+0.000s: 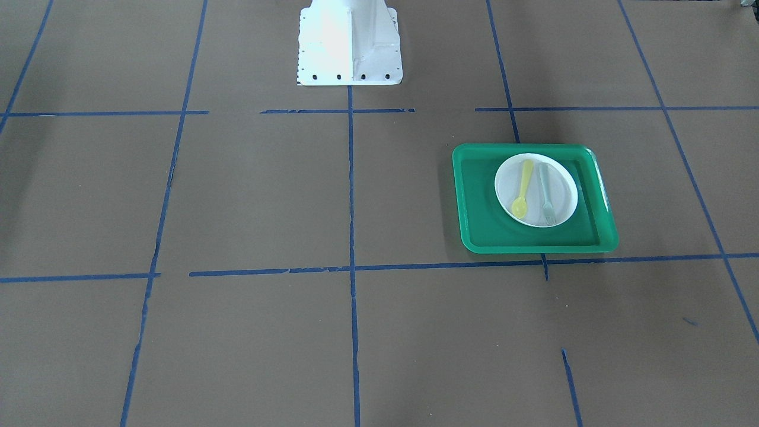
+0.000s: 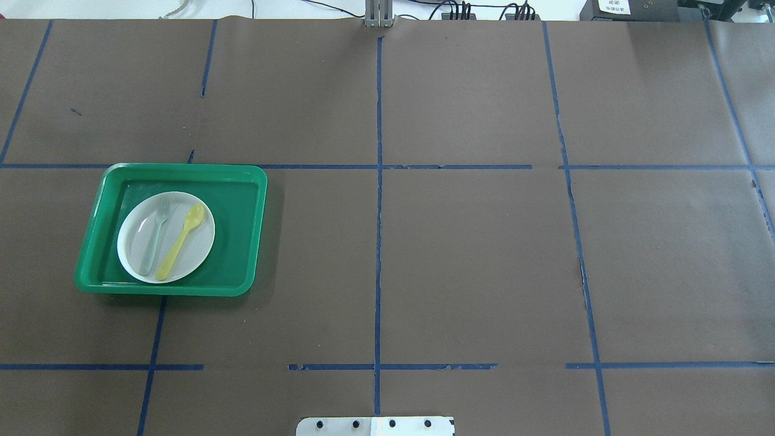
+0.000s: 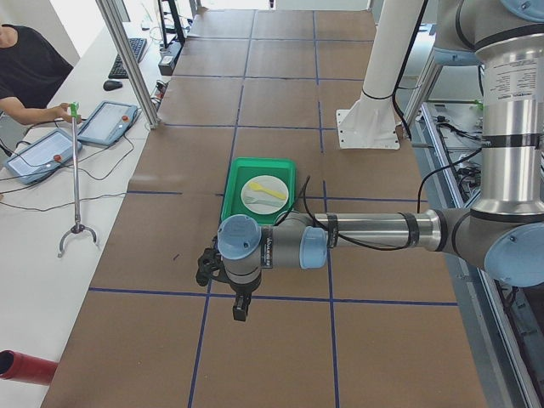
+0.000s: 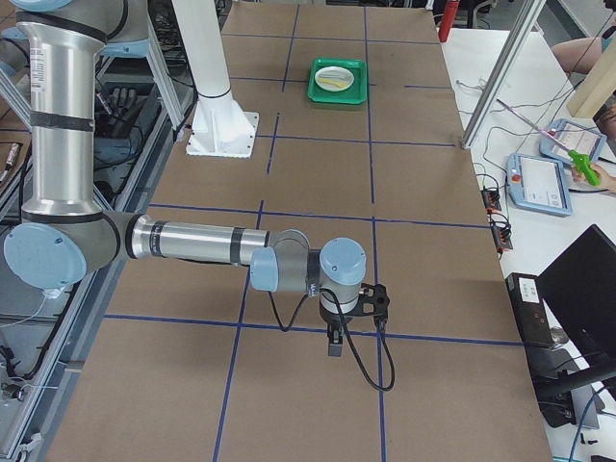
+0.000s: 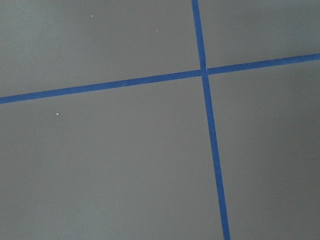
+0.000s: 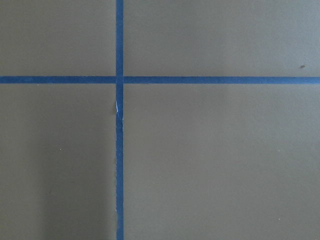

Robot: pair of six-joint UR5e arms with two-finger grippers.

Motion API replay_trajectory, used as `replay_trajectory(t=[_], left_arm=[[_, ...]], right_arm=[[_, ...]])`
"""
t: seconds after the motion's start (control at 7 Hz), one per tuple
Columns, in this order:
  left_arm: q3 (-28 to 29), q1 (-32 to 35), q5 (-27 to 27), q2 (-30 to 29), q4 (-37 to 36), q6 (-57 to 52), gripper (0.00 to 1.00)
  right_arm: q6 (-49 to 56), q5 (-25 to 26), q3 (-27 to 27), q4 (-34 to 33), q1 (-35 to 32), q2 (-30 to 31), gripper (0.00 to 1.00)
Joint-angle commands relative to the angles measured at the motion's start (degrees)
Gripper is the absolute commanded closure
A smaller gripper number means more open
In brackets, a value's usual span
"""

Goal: Place spoon

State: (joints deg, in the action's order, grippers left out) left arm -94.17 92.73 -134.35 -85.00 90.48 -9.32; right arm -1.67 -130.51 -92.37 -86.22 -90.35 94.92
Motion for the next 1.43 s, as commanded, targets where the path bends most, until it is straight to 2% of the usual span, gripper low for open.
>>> replay_trajectory(t=[0.0,0.29,0.57,0.71,0.86,1.0,1.14,1.29], left_arm=[[-0.57,0.0,-0.04,-0.08,-2.84,0.0,0.0],[-1.01,-0.09,0.57,-0.08,-2.59,0.43,0.0],[-0.92,-0.18,-0.12,0.89,2.4,-0.09,0.0],[-1.36,-1.4,-0.13,0.54,6.42,0.52,0.0],[-1.54,-6.8,-0.91,0.19,9.51,2.53,0.0],[-2.32,-11.21,-2.66,-0.34,15.98,13.34,0.0],[-2.68,-17.26,-2.68,-0.34,27.27,24.06,0.0],[-2.85,-24.71,-2.07,-1.04,35.56,35.13,0.0]], right_arm=[[0.0,0.0,0.0,0.0,0.0,0.0,0.0],[0.0,0.0,0.0,0.0,0.0,0.0,0.0],[0.0,0.0,0.09,0.0,0.0,0.0,0.0],[0.0,0.0,0.09,0.0,0.0,0.0,0.0],[0.0,0.0,0.0,0.0,0.0,0.0,0.0],[0.0,0.0,0.0,0.0,0.0,0.0,0.0],[0.0,0.0,0.0,0.0,0.0,0.0,0.0],[0.0,0.0,0.09,0.0,0.0,0.0,0.0]])
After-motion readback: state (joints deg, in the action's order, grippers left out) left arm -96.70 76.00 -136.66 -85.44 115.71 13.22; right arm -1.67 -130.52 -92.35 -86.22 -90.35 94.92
